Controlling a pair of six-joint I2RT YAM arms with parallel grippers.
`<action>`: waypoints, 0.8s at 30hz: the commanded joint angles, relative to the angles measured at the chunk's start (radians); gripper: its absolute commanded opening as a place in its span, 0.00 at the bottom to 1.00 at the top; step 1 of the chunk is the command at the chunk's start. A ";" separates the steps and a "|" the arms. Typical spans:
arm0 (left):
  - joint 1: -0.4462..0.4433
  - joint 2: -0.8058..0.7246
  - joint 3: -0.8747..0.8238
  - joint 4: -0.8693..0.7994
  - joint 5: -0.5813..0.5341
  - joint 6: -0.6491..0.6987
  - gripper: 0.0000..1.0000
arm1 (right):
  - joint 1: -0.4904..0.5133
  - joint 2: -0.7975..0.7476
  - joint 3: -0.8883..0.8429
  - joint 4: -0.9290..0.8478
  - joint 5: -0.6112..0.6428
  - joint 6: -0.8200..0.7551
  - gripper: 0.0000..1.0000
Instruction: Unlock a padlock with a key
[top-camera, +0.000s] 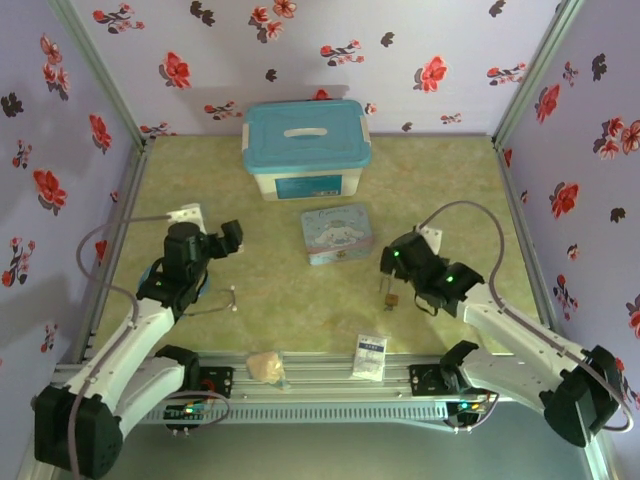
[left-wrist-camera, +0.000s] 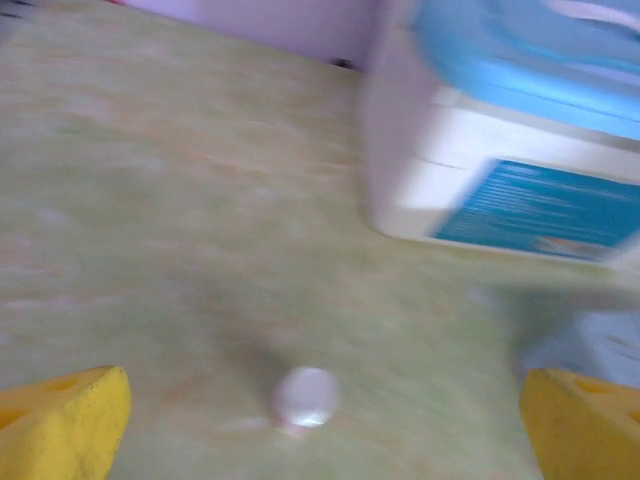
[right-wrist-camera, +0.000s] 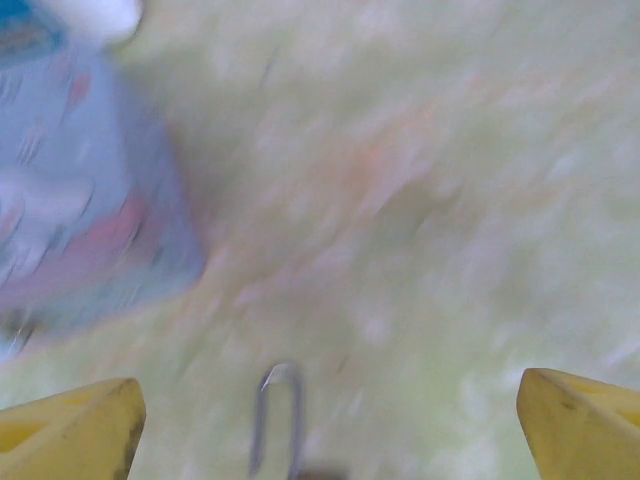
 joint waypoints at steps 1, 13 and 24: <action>0.046 0.028 -0.064 0.125 -0.184 0.182 1.00 | -0.173 -0.010 -0.053 0.249 0.149 -0.233 0.97; 0.237 0.237 -0.226 0.524 -0.106 0.338 1.00 | -0.553 0.250 -0.328 1.028 -0.030 -0.534 0.96; 0.398 0.548 -0.165 0.875 0.197 0.258 1.00 | -0.584 0.592 -0.390 1.596 -0.168 -0.538 0.96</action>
